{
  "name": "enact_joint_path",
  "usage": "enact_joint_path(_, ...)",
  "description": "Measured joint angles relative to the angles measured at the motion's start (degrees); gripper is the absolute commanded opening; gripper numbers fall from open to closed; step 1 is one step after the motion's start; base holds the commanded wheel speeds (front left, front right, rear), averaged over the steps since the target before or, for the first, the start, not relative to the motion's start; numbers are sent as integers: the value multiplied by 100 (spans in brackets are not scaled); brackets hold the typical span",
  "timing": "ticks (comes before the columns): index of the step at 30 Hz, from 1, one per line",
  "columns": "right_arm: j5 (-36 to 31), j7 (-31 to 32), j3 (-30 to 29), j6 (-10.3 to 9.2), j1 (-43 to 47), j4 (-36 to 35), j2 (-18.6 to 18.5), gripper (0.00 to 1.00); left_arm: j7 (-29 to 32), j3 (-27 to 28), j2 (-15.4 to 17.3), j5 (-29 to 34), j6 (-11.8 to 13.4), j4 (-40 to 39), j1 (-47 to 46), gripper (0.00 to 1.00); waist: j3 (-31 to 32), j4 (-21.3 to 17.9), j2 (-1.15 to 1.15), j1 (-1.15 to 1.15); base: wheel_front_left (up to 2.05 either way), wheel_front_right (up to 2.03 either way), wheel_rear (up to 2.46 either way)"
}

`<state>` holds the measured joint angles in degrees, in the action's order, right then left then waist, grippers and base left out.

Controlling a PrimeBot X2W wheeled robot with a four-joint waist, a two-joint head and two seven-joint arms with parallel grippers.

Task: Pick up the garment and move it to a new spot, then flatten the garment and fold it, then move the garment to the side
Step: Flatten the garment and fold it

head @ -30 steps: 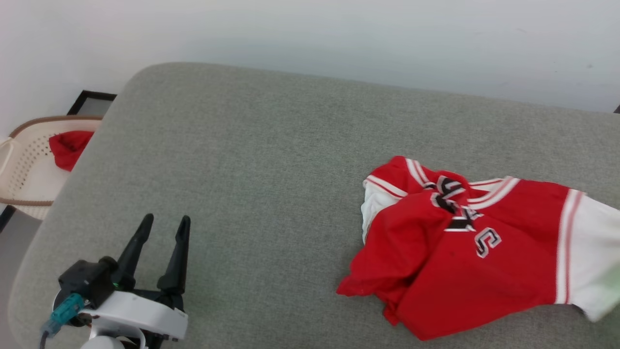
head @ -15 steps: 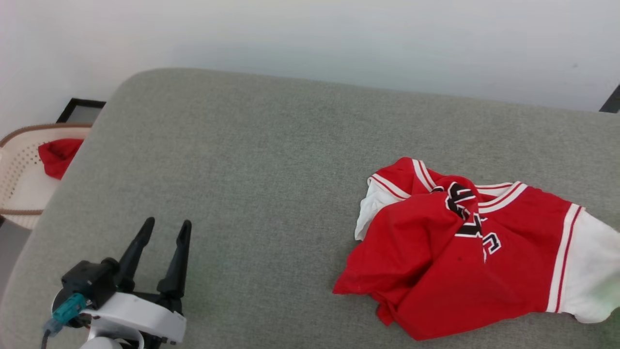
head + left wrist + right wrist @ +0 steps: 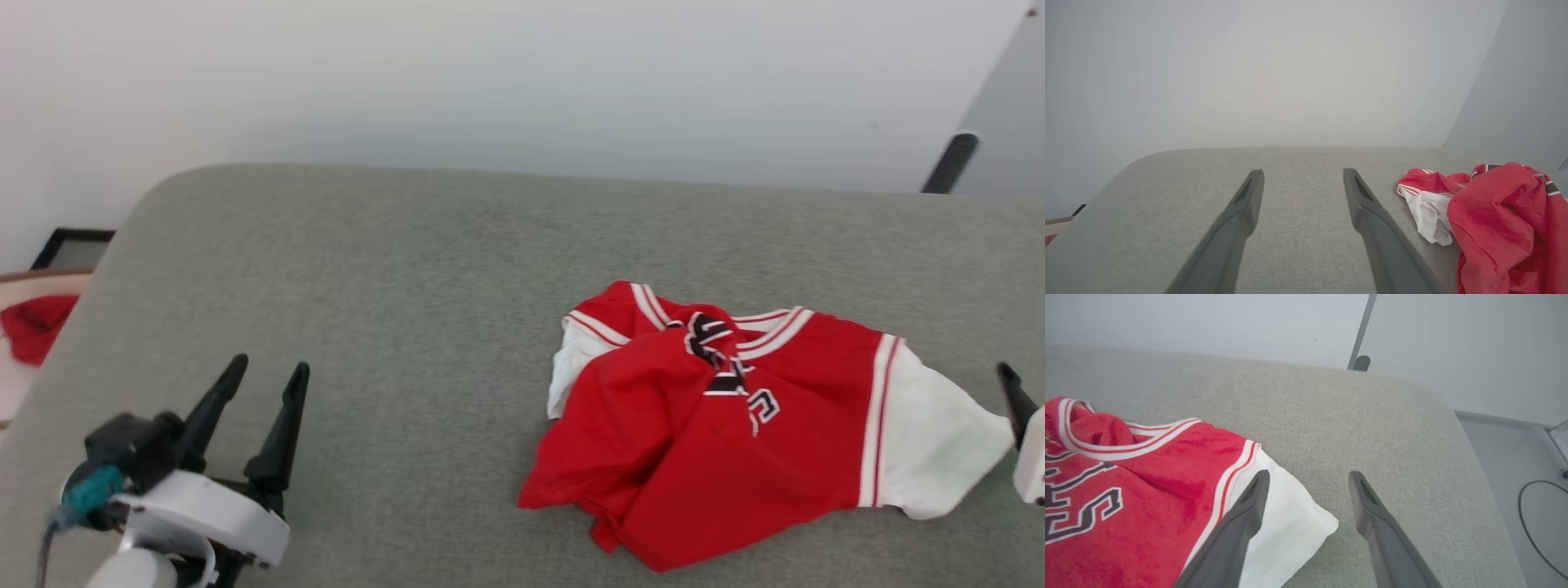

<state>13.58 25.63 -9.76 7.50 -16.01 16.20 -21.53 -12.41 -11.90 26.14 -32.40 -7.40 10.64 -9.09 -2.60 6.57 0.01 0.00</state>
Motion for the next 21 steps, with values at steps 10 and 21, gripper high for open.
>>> enact_joint_path(10,-250,-1525,301,1,634,-1111,597,100,1237,-109,343,-505,0,-339,-416,100,77,-618,0,0,0,0,0)
enact_joint_path(21,-533,-2496,553,1,967,-1527,1216,100,3330,-566,546,-1234,0,-432,-1543,100,-181,-1208,0,0,0,0,0)
